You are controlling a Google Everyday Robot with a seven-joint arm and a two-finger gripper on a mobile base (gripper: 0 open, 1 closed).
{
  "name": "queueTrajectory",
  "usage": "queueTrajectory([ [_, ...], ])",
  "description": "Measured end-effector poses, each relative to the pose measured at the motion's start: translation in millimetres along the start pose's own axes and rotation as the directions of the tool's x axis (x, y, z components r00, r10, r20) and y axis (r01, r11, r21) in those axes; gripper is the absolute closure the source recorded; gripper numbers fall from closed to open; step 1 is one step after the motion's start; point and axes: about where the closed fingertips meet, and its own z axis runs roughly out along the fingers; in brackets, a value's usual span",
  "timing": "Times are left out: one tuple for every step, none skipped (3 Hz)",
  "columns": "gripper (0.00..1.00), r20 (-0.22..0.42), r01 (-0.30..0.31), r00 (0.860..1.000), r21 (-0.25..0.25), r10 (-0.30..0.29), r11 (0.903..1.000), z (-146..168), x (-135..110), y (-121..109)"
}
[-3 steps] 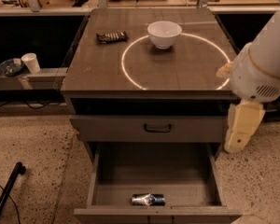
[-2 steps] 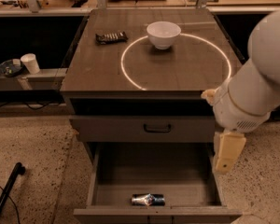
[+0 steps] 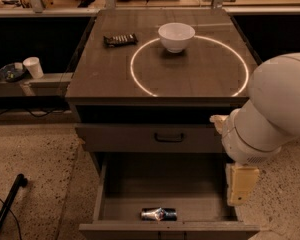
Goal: Pick redbull can from middle drawer and place on counter
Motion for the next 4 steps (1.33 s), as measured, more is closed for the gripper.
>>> queueTrajectory([
  [0.00,0.070,0.014,0.997,-0.031,-0.012,0.9994,20,-6,-11],
  [0.00,0.093,0.057,0.994,-0.086,-0.049,0.9947,87,-30,-18],
  [0.00,0.127,-0.008,0.991,-0.174,0.030,0.9847,176,-53,5],
  [0.00,0.157,-0.048,0.984,-0.212,0.082,0.9762,243,-69,31],
])
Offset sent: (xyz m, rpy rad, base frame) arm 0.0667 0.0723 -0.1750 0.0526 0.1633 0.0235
